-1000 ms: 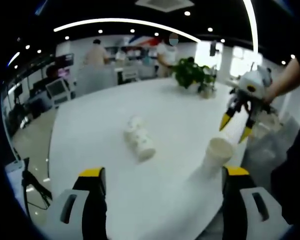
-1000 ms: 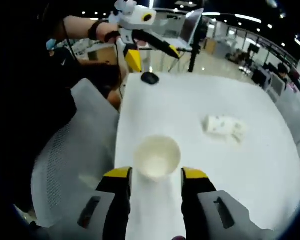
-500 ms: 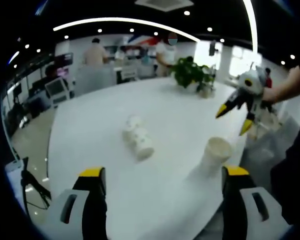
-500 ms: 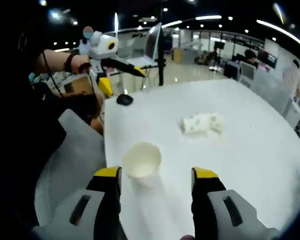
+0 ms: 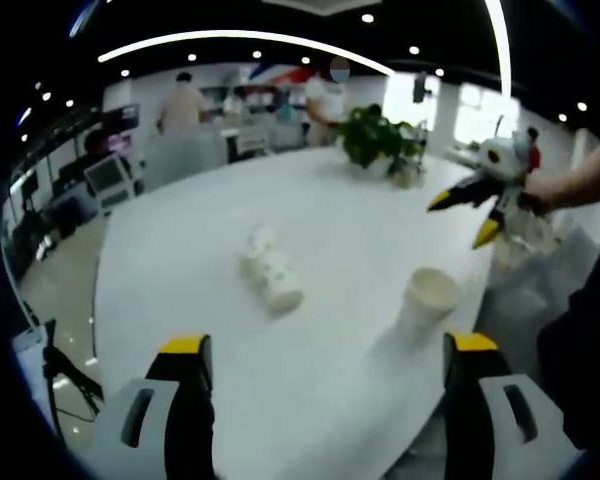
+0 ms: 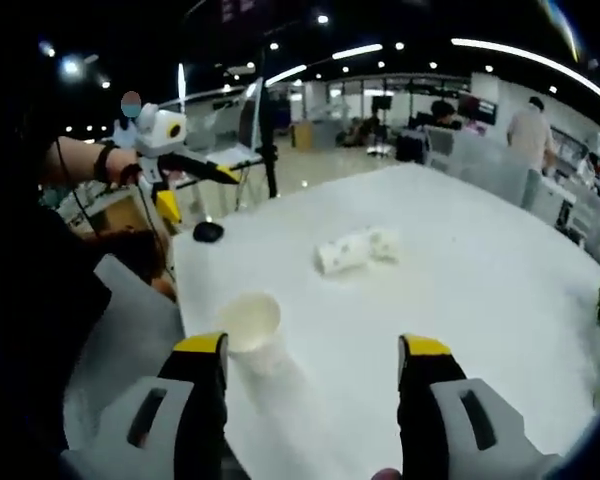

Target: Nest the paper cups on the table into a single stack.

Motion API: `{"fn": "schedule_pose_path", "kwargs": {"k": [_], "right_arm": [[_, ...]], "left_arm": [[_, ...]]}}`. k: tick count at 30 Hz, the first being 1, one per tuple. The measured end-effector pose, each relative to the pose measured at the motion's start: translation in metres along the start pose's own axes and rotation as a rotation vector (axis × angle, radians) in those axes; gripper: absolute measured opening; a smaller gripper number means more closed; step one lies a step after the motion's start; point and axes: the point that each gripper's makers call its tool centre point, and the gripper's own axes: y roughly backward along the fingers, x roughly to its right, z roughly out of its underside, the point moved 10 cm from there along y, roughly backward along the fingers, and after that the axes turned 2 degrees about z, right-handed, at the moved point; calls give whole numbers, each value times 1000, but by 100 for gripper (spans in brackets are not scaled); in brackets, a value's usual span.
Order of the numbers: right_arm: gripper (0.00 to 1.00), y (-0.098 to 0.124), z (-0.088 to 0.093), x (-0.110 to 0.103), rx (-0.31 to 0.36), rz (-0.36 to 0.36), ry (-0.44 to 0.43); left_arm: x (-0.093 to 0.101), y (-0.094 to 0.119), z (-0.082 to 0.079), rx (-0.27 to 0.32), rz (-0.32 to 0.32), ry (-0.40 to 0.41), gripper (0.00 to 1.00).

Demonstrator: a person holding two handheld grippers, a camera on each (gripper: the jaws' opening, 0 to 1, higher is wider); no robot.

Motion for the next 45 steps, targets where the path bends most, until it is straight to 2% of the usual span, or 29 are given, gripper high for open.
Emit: {"fn": "schedule_pose_path", "kwargs": {"k": [8,10,13,16,19,30,36,45], "right_arm": [[75,11,6,10,46,71,-64],[76,13,5,13,75,84,-94],[78,15,4,17,79,101,-92],[84,18,1,24,110,136,-107],[99,18,-3,28,159,156,-149],[100,15,0,32,145,145,-135],[100,3,-1,39,126,130,-123],[100,-27,-14,60,150,93,-133]], "left_arm": [[3,-2,3,-12,5,6,95],[4,-2,4,-17,5,0,95],[4,-2,3,-17,7,4,95],[2,-2,2,-9,1,9,95],[2,-2,2,-8,1,11,95],[3,-3,3,-10,3,15,95],[4,-8,2,-6,2,18,96],[7,-11,0,-12,-2,10,95]]}}
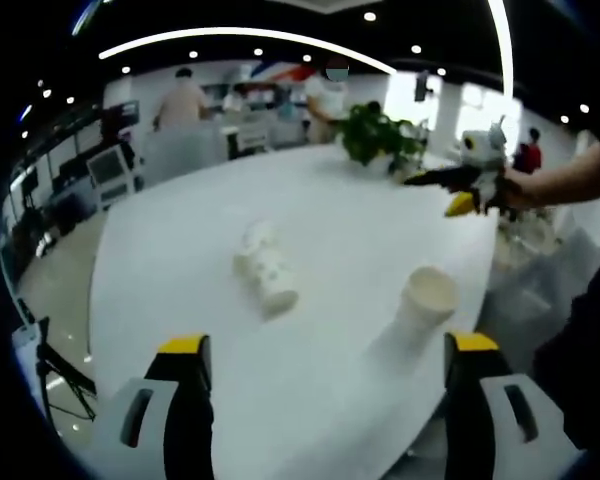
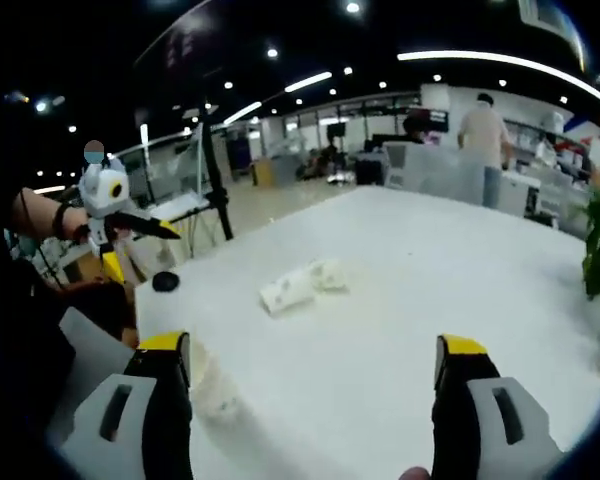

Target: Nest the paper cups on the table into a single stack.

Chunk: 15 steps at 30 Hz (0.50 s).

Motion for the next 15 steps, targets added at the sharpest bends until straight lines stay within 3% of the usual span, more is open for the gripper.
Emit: {"fn": "schedule_pose_path", "kwargs": {"k": [12,15], "right_arm": [[93,-55,-26,30,30,-42,-19],[87,-67,-28,37,31,-55,-27]], "left_arm": [[-2,-1,2,-10,-25,29,95],[-2,-4,1,-5,-34,40,95]]}}
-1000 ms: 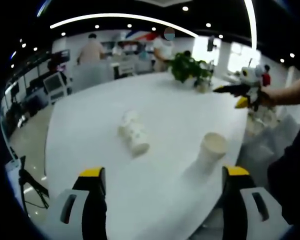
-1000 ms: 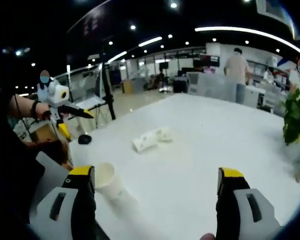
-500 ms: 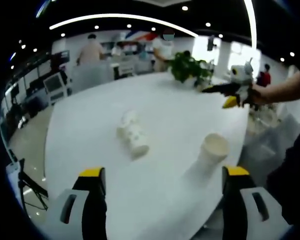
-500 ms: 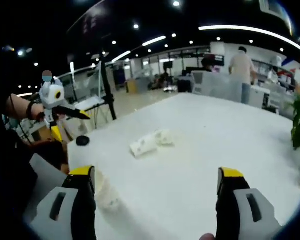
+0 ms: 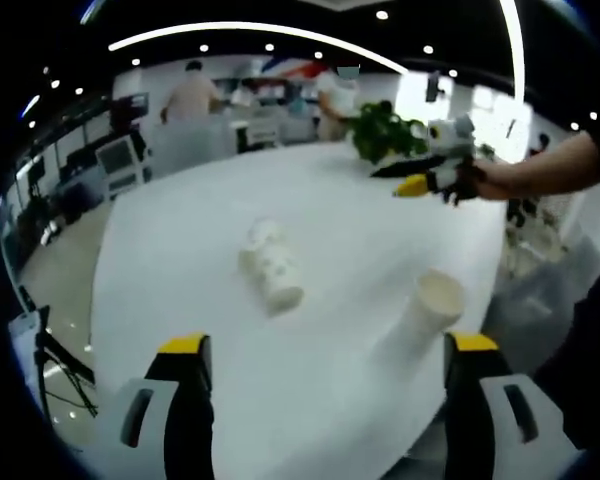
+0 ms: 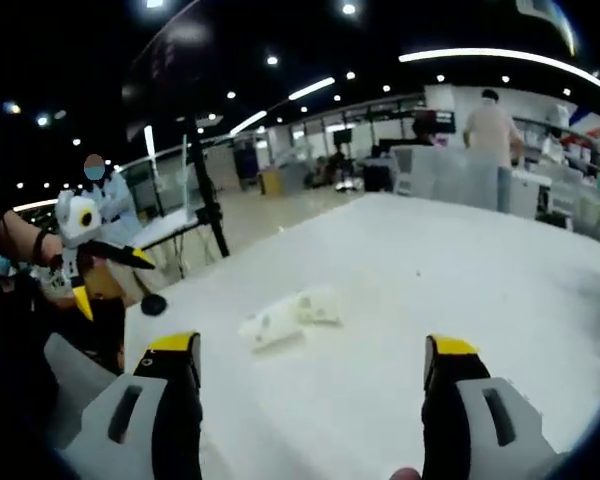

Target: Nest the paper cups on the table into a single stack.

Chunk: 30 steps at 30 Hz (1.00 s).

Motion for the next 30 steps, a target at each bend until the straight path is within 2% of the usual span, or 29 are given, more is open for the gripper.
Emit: {"fn": "schedule_pose_path", "kwargs": {"k": [6,18,26,30], "right_arm": [[83,-29,-3,13,-1,-28,-22],[72,-84,-7,15,-10,-102,-46],[63,-108,-9,16,-14,-139,-71],[55,-118,-8,21,-18,-146,-92]], "left_arm": [[0,-2,0,7,-19,18,95],[0,1,-3,6,-56,30,94],[2,2,0,-8,-74,44,94],[5,2,-1,-6,-78,50,94]]}}
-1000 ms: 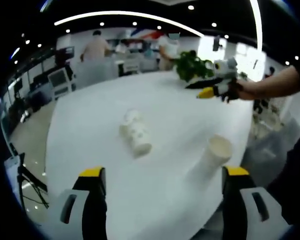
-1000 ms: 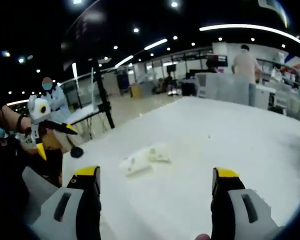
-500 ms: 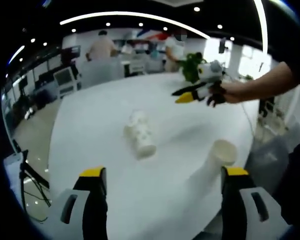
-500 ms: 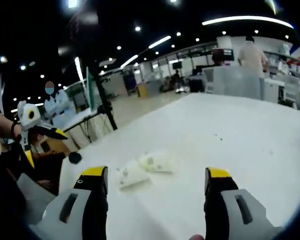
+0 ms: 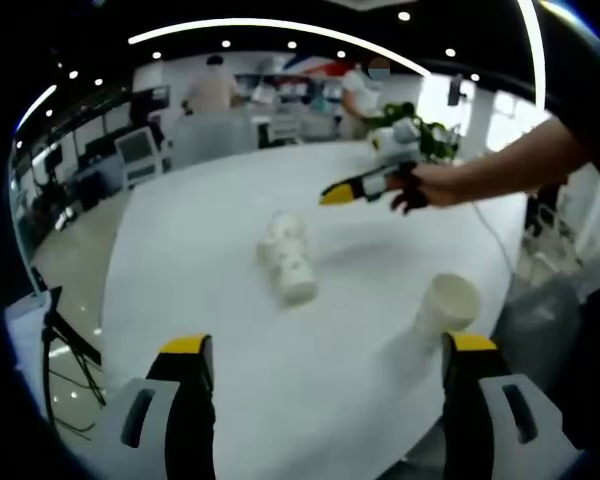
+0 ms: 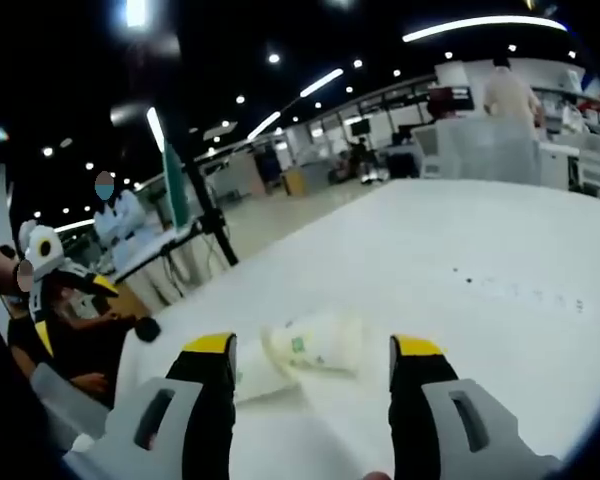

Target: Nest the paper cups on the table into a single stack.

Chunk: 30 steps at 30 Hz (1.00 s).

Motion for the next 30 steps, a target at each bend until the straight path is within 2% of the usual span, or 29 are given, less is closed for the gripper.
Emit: {"fn": "schedule_pose_path", "kwargs": {"k": [4,9,21,30], "right_arm": [[50,-7,2,7,19,0,-67],[47,-19,5,13,16,-3,-89],[30,-39,10,16,8,-63,-159],[25,-52,16,17,-1,-92,-214]], "left_arm": [[0,0,1,-8,-8,8,94],[1,1,1,-7,-18,7,94],[1,1,1,-19,-29,10,93],[-2,5,0,-15,-46,10,93]]}}
